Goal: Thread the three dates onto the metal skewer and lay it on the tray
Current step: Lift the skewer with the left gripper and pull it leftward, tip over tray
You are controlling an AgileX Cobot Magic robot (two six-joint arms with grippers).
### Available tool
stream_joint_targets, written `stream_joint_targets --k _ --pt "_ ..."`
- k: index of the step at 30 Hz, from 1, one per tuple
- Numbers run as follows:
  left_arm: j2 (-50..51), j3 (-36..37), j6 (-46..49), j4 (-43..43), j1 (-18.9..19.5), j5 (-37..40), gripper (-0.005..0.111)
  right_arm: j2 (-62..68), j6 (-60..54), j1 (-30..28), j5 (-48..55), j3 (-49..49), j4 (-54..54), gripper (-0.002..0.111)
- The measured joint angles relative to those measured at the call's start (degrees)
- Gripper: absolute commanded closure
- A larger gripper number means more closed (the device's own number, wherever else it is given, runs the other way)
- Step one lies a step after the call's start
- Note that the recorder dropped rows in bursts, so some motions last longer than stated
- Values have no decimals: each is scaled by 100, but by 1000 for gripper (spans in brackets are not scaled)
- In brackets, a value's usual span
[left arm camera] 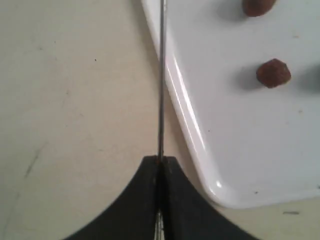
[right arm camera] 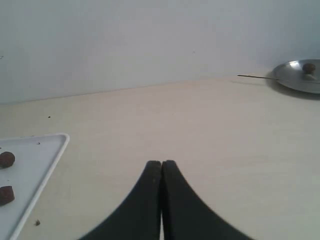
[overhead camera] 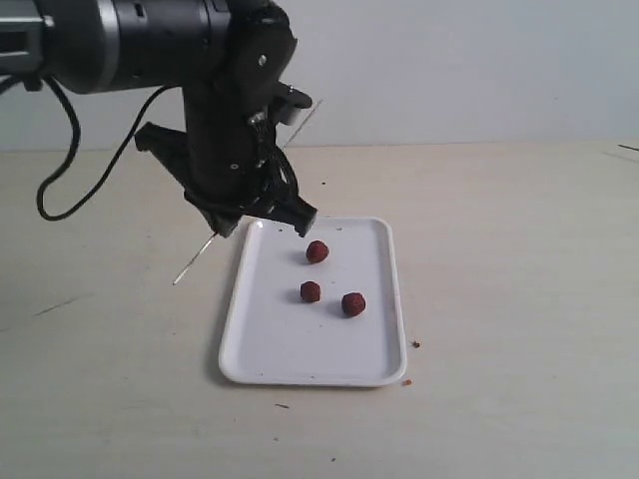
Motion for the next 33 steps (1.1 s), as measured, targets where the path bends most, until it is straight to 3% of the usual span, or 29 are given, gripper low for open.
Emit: stream_joint_targets --k 7,17,25,28,33 --pt "-1034 1099 1799 -461 0 25 107 0 0 0 0 0 0 108" --pt "-2461 3211 2622 -716 0 7 107 0 -39 0 0 0 -67 108" --pt "-3067 4122 3396 -760 0 69 107 0 -105 0 -37 0 -231 108" --pt "-3243 4200 3583 -775 0 40 107 0 -278 0 -718 0 -686 108" --pt "-3375 4204 3632 -756 0 -149 107 0 153 0 -2172 0 -370 108"
